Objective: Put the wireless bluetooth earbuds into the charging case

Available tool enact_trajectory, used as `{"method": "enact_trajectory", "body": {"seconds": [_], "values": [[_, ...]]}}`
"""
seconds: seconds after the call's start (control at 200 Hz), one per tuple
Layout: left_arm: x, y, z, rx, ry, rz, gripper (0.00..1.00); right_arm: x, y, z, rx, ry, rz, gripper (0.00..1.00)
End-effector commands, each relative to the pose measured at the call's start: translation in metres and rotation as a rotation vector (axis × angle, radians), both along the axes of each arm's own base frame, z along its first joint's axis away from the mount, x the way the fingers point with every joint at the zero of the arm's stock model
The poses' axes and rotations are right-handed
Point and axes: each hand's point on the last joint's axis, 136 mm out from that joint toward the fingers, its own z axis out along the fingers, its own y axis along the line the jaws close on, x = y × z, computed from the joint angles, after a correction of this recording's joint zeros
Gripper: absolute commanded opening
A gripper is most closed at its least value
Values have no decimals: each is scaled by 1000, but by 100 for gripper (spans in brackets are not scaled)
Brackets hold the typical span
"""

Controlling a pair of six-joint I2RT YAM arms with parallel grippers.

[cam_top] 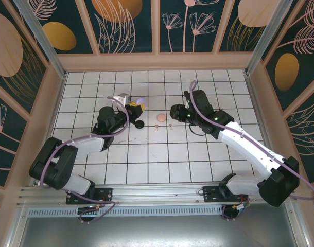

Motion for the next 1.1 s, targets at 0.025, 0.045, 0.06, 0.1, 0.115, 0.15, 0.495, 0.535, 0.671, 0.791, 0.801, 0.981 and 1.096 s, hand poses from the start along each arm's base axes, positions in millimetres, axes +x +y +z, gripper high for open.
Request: {"method": "enact_trajectory", "body": {"seconds": [0.025, 0.045, 0.06, 0.1, 0.115, 0.15, 0.495, 0.535, 0.671, 0.791, 0.801, 0.981, 1.096], "values": [[25, 9, -54, -80, 347, 22, 0, 13, -1, -19, -16, 2, -37, 45], [28, 7, -59, -80, 376, 10, 0, 13, -1, -22, -21, 6, -35, 45], [29, 6, -63, -80, 394, 2, 0, 14, -1, -25, -26, 10, -36, 45], [33, 2, -77, -69, 444, -13, 0, 15, 0, -30, -38, 18, -38, 46], [35, 0, -81, -67, 458, -19, 0, 16, -1, -32, -42, 20, -41, 46], [38, -3, -89, -56, 491, -27, 0, 17, 0, -36, -49, 25, -39, 47], [65, -3, -150, 77, 694, 27, 10, 24, 3, -42, -65, 30, -45, 52], [67, -2, -153, 90, 701, 36, 12, 24, 3, -42, -67, 27, -45, 52], [70, 2, -165, 120, 736, 51, 22, 26, 2, -41, -77, 23, -51, 58], [70, 6, -174, 150, 760, 62, 31, 29, 2, -46, -98, 28, -50, 65], [70, 7, -174, 153, 760, 65, 32, 30, 3, -47, -102, 29, -50, 65], [74, 24, -167, 200, 727, 116, 47, 39, 8, -61, -159, 54, -29, 73], [80, 36, -152, 213, 687, 140, 55, 47, 13, -73, -208, 67, -3, 76]]}}
